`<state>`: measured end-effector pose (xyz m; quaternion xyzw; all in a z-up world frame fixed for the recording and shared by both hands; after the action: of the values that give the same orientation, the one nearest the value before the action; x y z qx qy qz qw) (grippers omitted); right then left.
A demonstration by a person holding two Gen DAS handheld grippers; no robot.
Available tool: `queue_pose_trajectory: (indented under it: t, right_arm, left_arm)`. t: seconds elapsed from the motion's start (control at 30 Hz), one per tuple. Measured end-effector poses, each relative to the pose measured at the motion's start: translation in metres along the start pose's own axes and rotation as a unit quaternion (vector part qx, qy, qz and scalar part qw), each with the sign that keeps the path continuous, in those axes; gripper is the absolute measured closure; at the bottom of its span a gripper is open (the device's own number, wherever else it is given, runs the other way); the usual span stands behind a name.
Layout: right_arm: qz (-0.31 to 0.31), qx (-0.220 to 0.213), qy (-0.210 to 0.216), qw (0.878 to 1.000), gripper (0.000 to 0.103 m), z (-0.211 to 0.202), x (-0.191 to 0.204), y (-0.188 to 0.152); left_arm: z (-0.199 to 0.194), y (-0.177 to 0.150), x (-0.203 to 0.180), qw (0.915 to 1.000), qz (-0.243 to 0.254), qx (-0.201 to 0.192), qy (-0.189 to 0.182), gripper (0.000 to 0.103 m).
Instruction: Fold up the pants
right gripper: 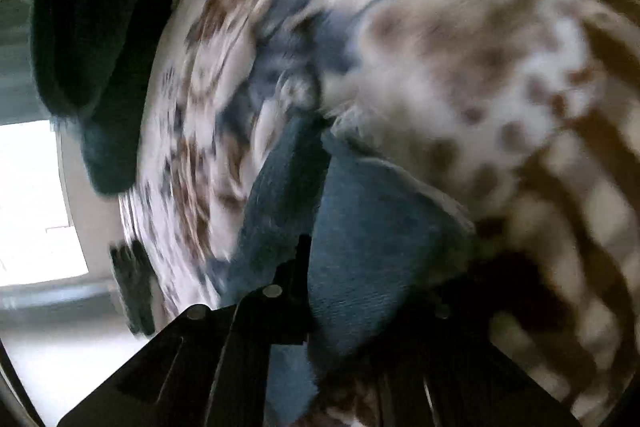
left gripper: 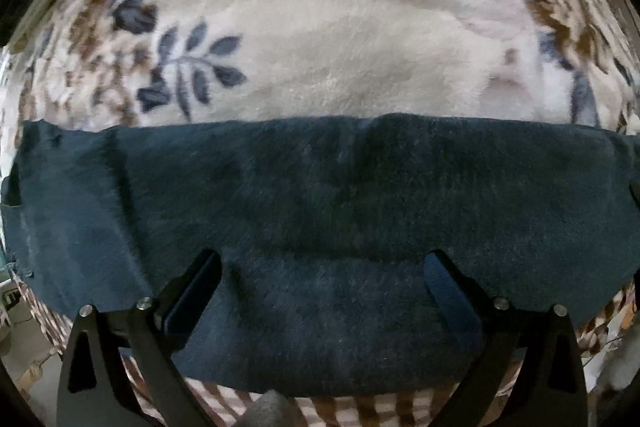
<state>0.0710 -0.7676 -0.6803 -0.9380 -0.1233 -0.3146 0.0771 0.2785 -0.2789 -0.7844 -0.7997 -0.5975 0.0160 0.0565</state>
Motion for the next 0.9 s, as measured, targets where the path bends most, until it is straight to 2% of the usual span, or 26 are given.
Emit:
queue_pose_trajectory:
  t: [0.1,0.13,0.2,0.23,0.27,0.33,0.37,0.4,0.5,0.63,0.77,0.9]
  right_arm:
    - [0.03,-0.042,-0.005,0.999,0.097,-0.019,-0.01,0.011]
    - [0.032,-0.033,0.011,0.999,0.097,-0.015,-0.011,0.011]
    - [0.022,-0.022,0.018,0.999,0.096,-0.01,-0.012,0.01]
    - [0.013,-0.013,0.026,0.999,0.092,-0.008,-0.012,0.009]
    - [0.014,0.011,0.041,0.999,0.092,-0.002,-0.012,0.006]
    - [0.027,0.056,0.058,0.996,0.076,0.018,-0.013,0.001]
    - [0.031,0.061,0.069,0.995,0.076,0.024,-0.01,-0.001]
    - [0.03,0.053,0.071,0.996,0.076,0.026,-0.009,-0.002]
    - [0.028,0.031,0.058,0.997,0.095,0.029,-0.004,-0.003]
    - [-0.003,-0.007,0.024,1.0,0.096,0.013,0.02,-0.009]
    - [-0.04,-0.023,0.02,0.999,0.097,-0.007,0.048,-0.018]
    - [-0.098,-0.031,0.004,0.995,0.097,-0.026,0.094,-0.037]
  left_arm:
    - [-0.001,-0.002,-0.002,1.0,-0.007,-0.003,-0.006,0.0]
    - [0.003,-0.003,-0.003,0.9999,-0.009,0.002,-0.006,0.0]
    - [0.012,-0.006,0.001,0.9999,-0.012,0.012,0.0,0.0]
    - [0.015,-0.007,0.002,0.9998,-0.015,0.014,0.001,0.0]
    - [0.017,-0.006,0.003,0.9997,-0.019,0.015,-0.004,0.0]
    - [0.021,-0.001,0.005,0.9997,-0.02,0.015,-0.004,0.0]
    - [0.022,0.001,0.004,0.9997,-0.018,0.017,-0.004,0.0]
    - [0.022,0.001,0.004,0.9997,-0.016,0.018,-0.002,0.0]
    - [0.024,0.003,-0.001,0.9998,-0.01,0.016,0.004,0.0]
    - [0.02,0.008,-0.007,0.9999,-0.009,0.01,0.008,0.0]
    - [0.011,0.008,-0.012,0.9999,-0.009,0.006,0.007,0.0]
    - [-0.015,-0.008,0.01,0.9997,-0.024,-0.005,-0.008,0.0]
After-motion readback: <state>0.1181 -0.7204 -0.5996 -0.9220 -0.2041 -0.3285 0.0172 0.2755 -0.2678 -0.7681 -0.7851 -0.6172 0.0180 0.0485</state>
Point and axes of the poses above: each gripper's, at about its wrist camera, not at the fingertips, and z roughly the way its jaws point, x to its left, y to its top, the point moved 7 cm from there along z, roughly the way its jaws point, and after that the axes turned 2 degrees about -y, right-handed, at the moved point
